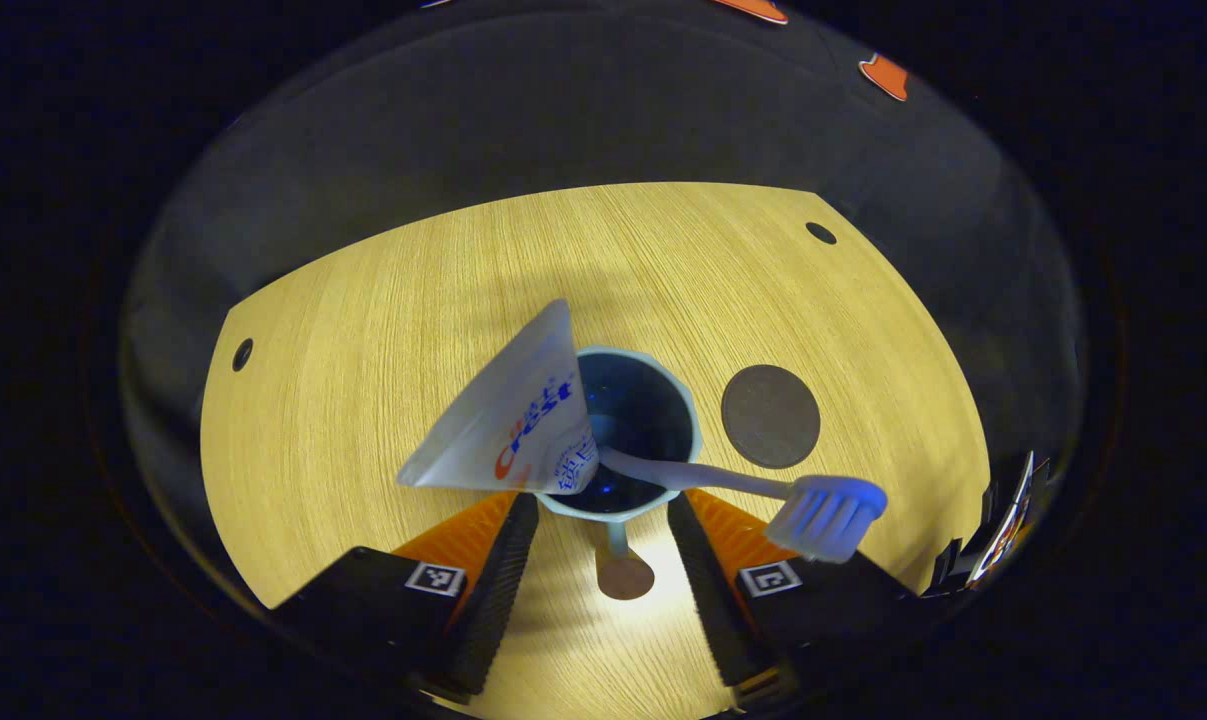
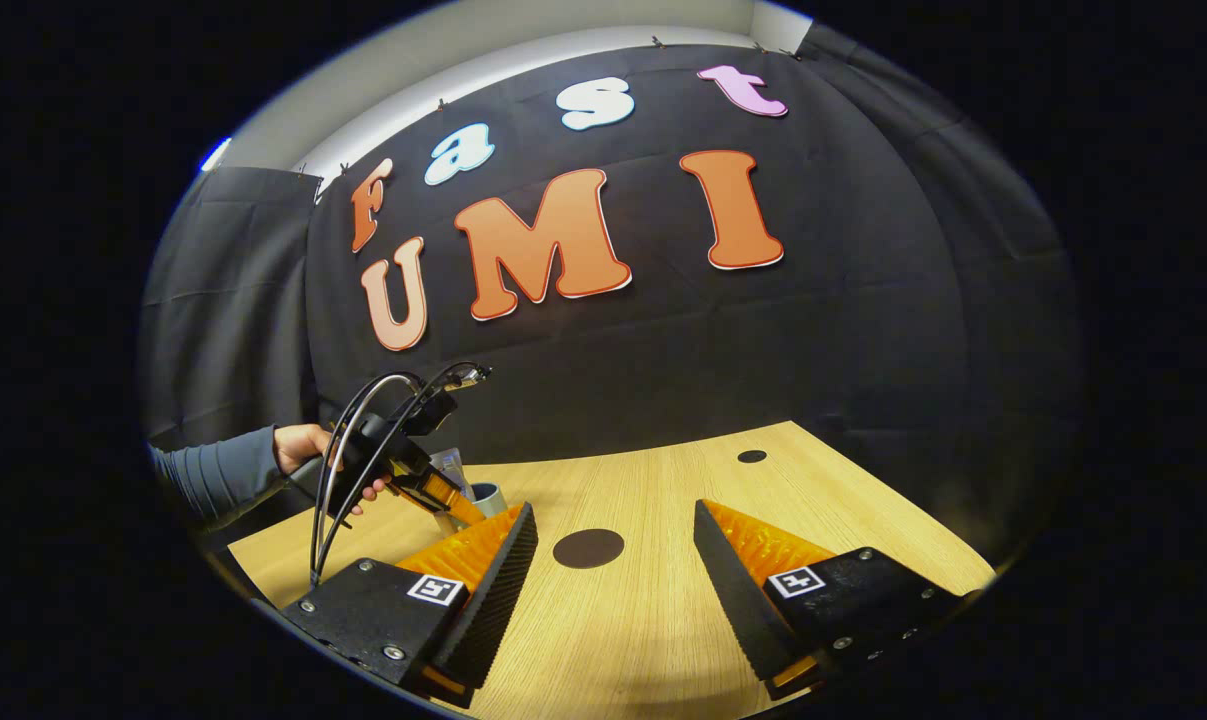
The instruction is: Put the toothbrush and toothpaste on the desktop into the cup, then pick up the cup and place it on the coaster on the desktop.
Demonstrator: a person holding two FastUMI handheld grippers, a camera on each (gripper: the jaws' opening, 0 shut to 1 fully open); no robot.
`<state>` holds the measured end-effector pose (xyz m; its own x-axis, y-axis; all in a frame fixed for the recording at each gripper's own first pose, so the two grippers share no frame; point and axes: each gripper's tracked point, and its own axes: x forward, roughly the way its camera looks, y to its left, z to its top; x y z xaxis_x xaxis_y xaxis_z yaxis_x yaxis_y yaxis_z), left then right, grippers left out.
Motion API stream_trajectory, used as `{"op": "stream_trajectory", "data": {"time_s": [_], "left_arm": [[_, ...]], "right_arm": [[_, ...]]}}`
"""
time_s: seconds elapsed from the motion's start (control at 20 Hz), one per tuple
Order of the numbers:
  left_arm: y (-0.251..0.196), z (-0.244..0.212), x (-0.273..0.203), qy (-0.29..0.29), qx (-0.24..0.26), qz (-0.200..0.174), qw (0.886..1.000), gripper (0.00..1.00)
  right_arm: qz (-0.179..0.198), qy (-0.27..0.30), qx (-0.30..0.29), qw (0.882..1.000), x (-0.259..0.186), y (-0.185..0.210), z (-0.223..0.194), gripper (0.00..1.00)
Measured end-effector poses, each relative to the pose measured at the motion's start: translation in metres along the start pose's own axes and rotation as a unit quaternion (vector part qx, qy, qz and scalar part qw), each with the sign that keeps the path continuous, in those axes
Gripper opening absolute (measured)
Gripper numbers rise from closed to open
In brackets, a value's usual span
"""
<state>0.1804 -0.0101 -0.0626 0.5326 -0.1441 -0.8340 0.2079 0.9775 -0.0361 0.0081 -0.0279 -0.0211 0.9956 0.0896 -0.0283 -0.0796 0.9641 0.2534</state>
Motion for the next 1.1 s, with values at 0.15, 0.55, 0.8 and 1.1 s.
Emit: {"op": "stream_trajectory", "data": {"time_s": [0.15,0.55,0.8,1.1], "left_arm": [[-0.001,-0.006,0.000,0.023,0.009,0.008,1.000,0.79],[-0.005,0.000,0.028,0.049,-0.013,0.024,0.998,0.30],[-0.010,0.022,0.049,0.042,-0.018,0.027,0.999,0.26],[-0.025,0.062,0.077,0.031,-0.008,0.013,0.999,0.27]], "right_arm": [[0.004,-0.001,0.009,1.000,-0.001,0.001,-0.001,0.95],[-0.007,-0.014,0.034,0.999,-0.010,-0.016,0.002,0.95],[-0.018,-0.014,0.055,0.998,-0.012,-0.027,-0.001,0.95],[-0.024,-0.016,0.055,0.998,-0.015,-0.031,-0.002,0.94]]}}
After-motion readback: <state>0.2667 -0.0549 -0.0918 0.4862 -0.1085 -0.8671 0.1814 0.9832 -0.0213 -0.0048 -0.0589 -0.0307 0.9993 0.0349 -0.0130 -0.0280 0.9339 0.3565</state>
